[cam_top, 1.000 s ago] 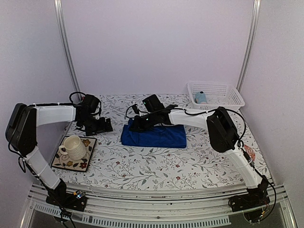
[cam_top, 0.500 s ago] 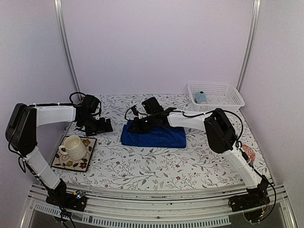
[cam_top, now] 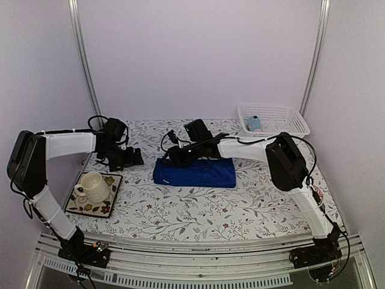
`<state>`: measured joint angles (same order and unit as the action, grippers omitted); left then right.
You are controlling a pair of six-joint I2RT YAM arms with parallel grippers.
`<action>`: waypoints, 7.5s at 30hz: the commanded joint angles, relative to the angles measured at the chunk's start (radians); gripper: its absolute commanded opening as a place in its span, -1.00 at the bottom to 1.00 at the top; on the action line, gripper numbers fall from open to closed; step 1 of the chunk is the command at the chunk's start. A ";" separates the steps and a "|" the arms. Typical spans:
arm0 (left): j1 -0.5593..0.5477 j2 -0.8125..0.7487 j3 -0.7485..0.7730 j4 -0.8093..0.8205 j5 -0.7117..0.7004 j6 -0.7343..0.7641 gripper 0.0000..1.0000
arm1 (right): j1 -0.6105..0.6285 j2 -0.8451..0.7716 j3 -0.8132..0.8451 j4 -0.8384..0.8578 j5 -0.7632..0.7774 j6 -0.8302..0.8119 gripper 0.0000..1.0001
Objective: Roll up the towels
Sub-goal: Fold the towel at the center of the board, then smooth out the towel at the center of the board.
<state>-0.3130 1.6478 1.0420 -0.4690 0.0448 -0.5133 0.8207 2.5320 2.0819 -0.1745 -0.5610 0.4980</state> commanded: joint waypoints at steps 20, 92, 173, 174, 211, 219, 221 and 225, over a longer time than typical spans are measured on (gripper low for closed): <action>-0.329 0.382 0.550 -0.167 0.204 0.002 0.53 | -0.345 -0.598 -0.619 -0.193 0.008 -0.213 -0.16; -0.101 0.460 0.497 -0.030 0.131 0.137 0.02 | -0.371 -0.375 -0.582 -0.206 0.084 -0.154 -0.12; -0.147 0.186 0.302 -0.187 0.237 0.007 0.33 | -0.389 -0.433 -0.554 -0.295 0.108 -0.247 -0.01; -0.156 0.187 0.297 -0.181 0.244 0.000 0.33 | -0.387 -0.430 -0.556 -0.293 0.109 -0.249 -0.01; -0.187 0.382 0.328 -0.130 0.163 0.002 -0.12 | -0.388 -0.385 -0.573 -0.274 0.092 -0.246 -0.01; -0.187 0.379 0.328 -0.134 0.133 0.001 -0.30 | -0.388 -0.370 -0.571 -0.273 0.095 -0.249 -0.01; -0.187 0.378 0.328 -0.135 0.129 0.001 -0.35 | -0.388 -0.366 -0.569 -0.273 0.097 -0.249 -0.01; -0.187 0.378 0.334 -0.136 0.128 0.001 -0.64 | -0.388 -0.360 -0.569 -0.275 0.102 -0.250 -0.01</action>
<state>-0.4973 2.0090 1.3544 -0.6106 0.1860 -0.5186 0.4362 2.1506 1.5116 -0.4622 -0.4576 0.2569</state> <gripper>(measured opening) 0.209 0.494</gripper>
